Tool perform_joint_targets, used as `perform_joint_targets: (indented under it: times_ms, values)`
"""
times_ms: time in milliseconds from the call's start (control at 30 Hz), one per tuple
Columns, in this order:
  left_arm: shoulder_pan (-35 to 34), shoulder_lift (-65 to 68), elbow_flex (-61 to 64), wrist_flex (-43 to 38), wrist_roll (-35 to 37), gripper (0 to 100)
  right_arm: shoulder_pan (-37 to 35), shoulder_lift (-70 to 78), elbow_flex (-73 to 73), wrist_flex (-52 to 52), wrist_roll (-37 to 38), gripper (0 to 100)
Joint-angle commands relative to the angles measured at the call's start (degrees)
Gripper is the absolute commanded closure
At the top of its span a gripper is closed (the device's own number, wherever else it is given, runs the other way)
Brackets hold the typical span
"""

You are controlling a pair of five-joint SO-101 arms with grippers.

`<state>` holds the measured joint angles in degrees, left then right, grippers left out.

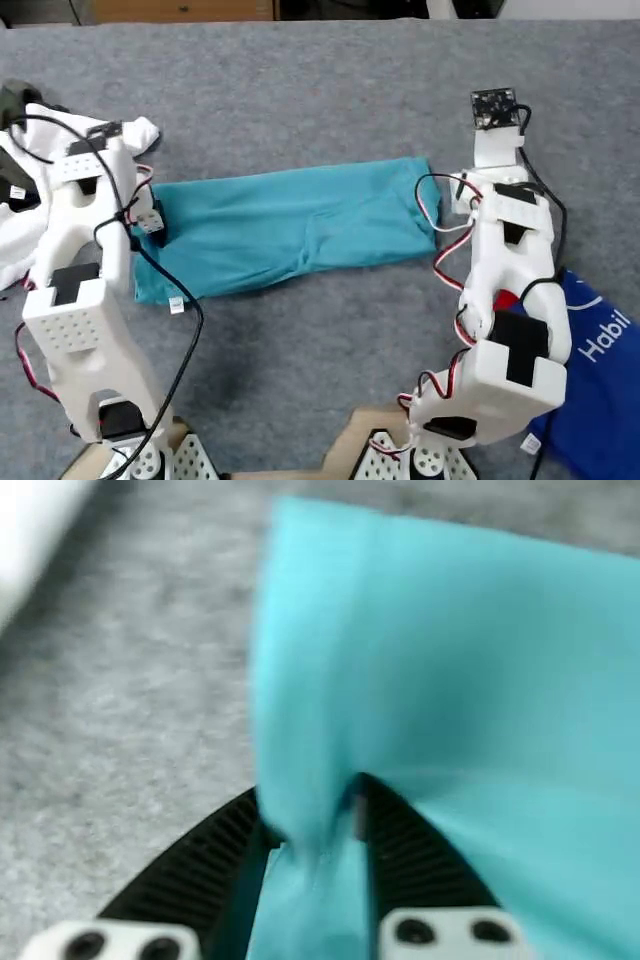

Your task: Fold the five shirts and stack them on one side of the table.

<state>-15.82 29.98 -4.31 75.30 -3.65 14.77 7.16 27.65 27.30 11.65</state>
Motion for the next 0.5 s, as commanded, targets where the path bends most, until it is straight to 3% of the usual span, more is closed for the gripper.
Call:
perform_joint_targets:
  times_ms: [0, 167, 467]
  values:
    - [0.70, 0.22, -0.70, 0.18, -0.79, 96, 2.15, -0.66, -2.33, -1.32, -2.37, 99.3]
    - [-0.70, 0.22, -4.22, 0.79, -3.60, 97, 6.46, -0.40, -3.74, -1.32, -9.85, 99.3]
    - [-9.41, 0.75, -30.86, 16.62, -10.46, 97, 7.25, -0.31, -3.82, -1.32, -11.96, 99.3]
